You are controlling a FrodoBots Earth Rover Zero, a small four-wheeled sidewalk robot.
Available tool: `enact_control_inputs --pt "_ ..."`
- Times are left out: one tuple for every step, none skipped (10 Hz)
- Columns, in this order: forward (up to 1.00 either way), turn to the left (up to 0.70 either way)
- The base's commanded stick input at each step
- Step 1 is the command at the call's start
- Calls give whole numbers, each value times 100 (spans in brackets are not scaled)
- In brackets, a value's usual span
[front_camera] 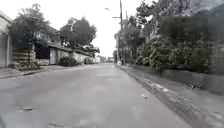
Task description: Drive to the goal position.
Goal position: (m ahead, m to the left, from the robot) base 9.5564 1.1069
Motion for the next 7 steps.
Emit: enact_control_inputs --pt "100 0" --pt "100 1" --pt "100 4" --pt "100 0" --pt "100 0" --pt "100 0" --pt "100 2"
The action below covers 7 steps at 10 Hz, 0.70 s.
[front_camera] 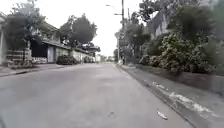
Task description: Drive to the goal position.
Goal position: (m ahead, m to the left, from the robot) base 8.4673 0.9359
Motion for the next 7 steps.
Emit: enact_control_inputs --pt "100 2" --pt "100 0" --pt "100 0" --pt "100 0" --pt "100 0" --pt "100 0" --pt "100 0"
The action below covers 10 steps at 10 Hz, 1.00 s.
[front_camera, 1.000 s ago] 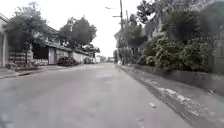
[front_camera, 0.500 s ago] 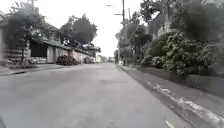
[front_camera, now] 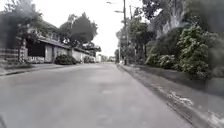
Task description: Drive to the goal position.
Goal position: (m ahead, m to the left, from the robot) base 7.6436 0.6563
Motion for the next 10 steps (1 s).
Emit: enact_control_inputs --pt "100 0" --pt "100 0" --pt "100 0" --pt "100 0" --pt "100 0" --pt "100 0" --pt "100 0" --pt "100 0" --pt "100 0" --pt "100 0"
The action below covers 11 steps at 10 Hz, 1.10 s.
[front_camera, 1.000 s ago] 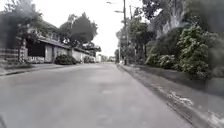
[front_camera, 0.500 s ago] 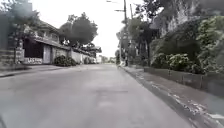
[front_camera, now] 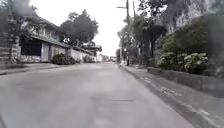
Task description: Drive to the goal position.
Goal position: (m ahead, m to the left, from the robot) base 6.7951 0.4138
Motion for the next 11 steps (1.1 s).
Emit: enact_control_inputs --pt "100 0" --pt "100 0" --pt "100 0" --pt "100 0" --pt "100 0" --pt "100 0" --pt "100 0" --pt "100 0" --pt "100 0" --pt "100 0" --pt "100 0"
